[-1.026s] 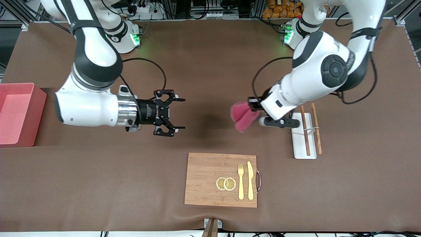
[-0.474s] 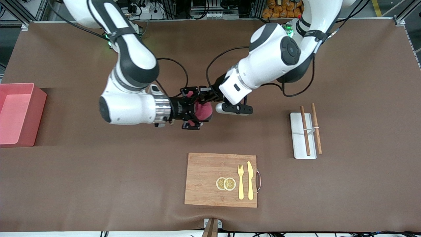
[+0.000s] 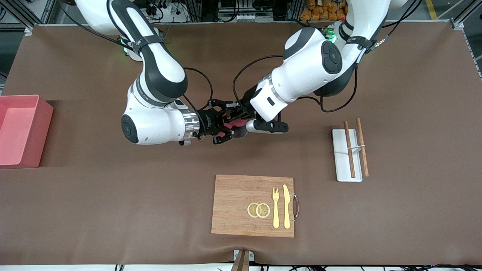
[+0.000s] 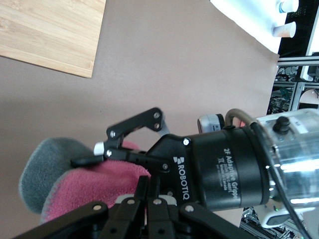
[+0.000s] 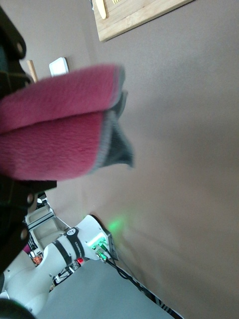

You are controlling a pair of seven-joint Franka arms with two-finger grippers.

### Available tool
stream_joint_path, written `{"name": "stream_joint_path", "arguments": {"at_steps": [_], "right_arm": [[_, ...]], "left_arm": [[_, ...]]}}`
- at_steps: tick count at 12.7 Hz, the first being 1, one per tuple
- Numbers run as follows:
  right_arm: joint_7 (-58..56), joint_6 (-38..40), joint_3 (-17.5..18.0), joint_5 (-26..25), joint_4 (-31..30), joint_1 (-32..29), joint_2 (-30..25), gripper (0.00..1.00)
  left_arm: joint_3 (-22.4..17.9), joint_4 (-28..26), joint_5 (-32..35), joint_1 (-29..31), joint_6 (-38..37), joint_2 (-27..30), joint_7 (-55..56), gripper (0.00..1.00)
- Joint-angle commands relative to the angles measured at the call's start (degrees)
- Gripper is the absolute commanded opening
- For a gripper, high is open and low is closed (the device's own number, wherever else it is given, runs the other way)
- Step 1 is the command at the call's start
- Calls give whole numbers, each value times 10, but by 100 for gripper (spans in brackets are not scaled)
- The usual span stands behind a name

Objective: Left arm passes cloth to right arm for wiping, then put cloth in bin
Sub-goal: 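Grasp the cloth with the right gripper and open the left gripper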

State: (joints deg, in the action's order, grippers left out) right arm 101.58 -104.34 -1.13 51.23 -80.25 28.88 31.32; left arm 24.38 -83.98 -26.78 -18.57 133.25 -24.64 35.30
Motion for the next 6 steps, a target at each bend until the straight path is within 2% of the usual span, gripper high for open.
{"name": "stream_joint_path", "arguments": {"at_steps": [1,2,3,4,5,6], "right_arm": [[-8,8,2,-7,-1,-7,-1,0],[-13,9,2,-7,-2,-11,-1,0],[-13,9,2,-7,-2,-12,-2,0],[-13,9,2,-7,2,-13,-2,0],[-13,9,2,-7,3,-13,-2,0],[-13,9,1,-7,3,-15,-3,0]], "left_arm": [[-1,11,-8,3,4,-1,7,0],[-2,11,-8,5,4,0,8,0],[-4,11,-9,5,4,1,10,11],[-5,11,-9,6,4,5,10,78],[-8,11,-1,6,4,6,7,100],[-18,7,-1,12,4,14,5,100]]}}
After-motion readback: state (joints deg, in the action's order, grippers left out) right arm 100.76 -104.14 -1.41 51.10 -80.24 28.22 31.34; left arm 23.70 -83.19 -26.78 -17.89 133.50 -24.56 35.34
